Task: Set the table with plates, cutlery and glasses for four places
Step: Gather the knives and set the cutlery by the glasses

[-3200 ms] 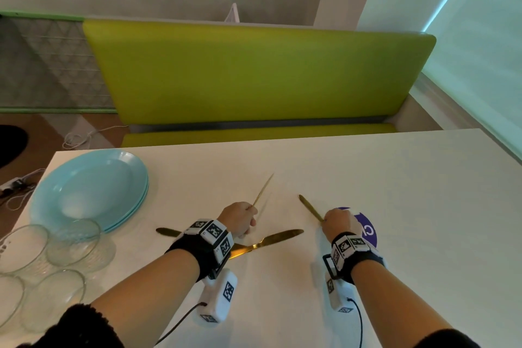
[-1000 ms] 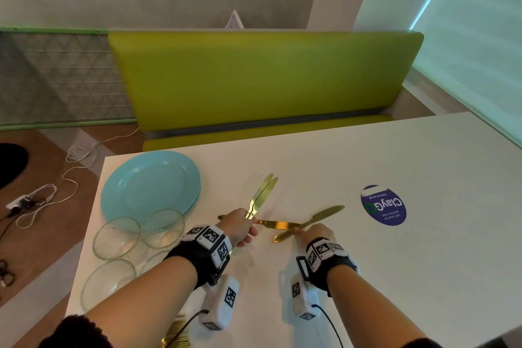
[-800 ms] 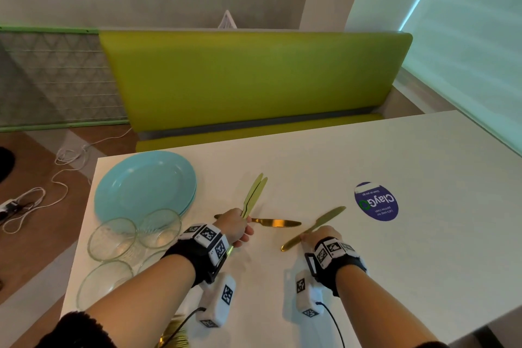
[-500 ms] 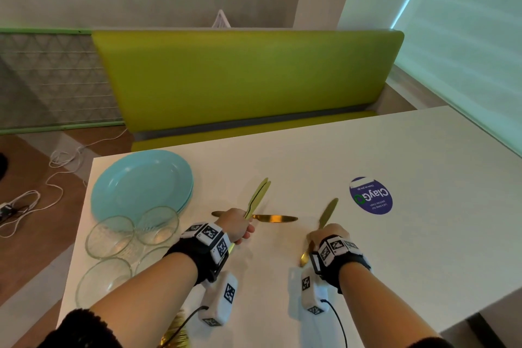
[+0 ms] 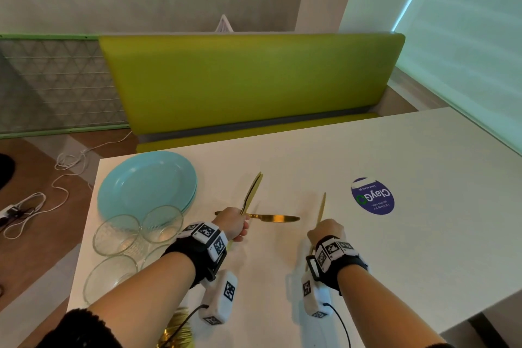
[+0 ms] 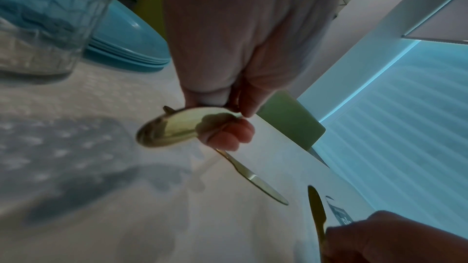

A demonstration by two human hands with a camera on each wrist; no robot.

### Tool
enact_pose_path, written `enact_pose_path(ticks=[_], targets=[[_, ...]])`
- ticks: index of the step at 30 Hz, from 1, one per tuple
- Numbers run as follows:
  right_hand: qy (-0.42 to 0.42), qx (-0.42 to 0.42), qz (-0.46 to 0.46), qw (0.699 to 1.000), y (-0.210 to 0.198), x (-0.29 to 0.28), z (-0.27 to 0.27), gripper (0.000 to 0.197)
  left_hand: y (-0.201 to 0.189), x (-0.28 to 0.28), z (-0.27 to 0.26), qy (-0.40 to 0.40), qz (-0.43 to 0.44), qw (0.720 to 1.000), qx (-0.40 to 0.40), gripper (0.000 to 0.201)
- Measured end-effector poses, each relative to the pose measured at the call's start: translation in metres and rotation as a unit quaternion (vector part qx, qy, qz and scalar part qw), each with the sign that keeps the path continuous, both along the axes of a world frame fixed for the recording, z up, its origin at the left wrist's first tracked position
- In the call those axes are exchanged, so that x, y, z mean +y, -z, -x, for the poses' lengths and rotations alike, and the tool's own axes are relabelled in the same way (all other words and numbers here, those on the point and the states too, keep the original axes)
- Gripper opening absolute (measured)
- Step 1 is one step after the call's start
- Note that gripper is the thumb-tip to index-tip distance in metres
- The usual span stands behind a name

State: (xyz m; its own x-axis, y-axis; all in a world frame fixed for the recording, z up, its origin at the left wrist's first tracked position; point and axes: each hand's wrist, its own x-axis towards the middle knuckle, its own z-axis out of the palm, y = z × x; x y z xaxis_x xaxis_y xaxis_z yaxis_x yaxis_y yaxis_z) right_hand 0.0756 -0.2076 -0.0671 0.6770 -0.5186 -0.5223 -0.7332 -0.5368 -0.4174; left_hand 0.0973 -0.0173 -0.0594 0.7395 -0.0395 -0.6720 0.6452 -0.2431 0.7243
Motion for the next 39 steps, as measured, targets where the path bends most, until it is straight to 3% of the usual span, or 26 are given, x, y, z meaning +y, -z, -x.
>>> enact_pose_path(ticks=[8,15,17,20,24,26,29,31,34,36,39], targets=[[-0.093,0.019,-0.126,0.987,-0.025,0.066,-0.018,0.022,-0.001,-0.001,0.001,-0.005,0.009,1.0,-0.012,0.018],[-0.133,0.027,-0.171,0.976,-0.022,0.097,-0.016,0.039,0.001,0.009,0.0,0.109,-0.091,0.989,-0.048,0.023],[-0.15,0.002,-0.178,0.972,-0.017,0.102,-0.014,0.031,0.003,0.011,0.001,0.117,-0.109,0.985,-0.057,0.03],[-0.185,-0.008,-0.167,0.968,-0.009,0.105,-0.014,0.028,0.008,0.015,0.001,0.106,-0.094,0.989,-0.047,0.024],[-0.241,-0.008,-0.166,0.956,-0.011,0.112,-0.016,0.03,0.02,0.024,-0.003,0.122,-0.096,0.987,-0.04,0.038],[-0.279,0.006,-0.169,0.945,-0.013,0.112,-0.016,0.027,0.02,0.028,-0.004,0.13,-0.084,0.987,-0.035,0.033],[-0.304,-0.008,-0.202,0.931,-0.018,0.108,-0.019,0.007,0.015,0.033,-0.004,0.105,-0.077,0.991,-0.029,0.017],[-0.325,-0.016,-0.171,0.93,-0.021,0.102,-0.027,0.016,0.012,0.032,-0.004,0.075,-0.084,0.993,-0.035,0.012],[-0.363,-0.042,-0.001,0.931,-0.022,0.092,-0.045,0.023,0.012,0.031,-0.006,0.02,-0.102,0.993,-0.057,0.011],[-0.376,-0.036,0.101,0.92,-0.02,0.085,-0.052,0.022,0.011,0.032,-0.009,0.0,-0.107,0.992,-0.061,0.013],[-0.425,-0.014,0.167,0.89,-0.012,0.082,-0.056,0.026,0.004,0.032,-0.012,0.003,-0.102,0.993,-0.054,0.019]])
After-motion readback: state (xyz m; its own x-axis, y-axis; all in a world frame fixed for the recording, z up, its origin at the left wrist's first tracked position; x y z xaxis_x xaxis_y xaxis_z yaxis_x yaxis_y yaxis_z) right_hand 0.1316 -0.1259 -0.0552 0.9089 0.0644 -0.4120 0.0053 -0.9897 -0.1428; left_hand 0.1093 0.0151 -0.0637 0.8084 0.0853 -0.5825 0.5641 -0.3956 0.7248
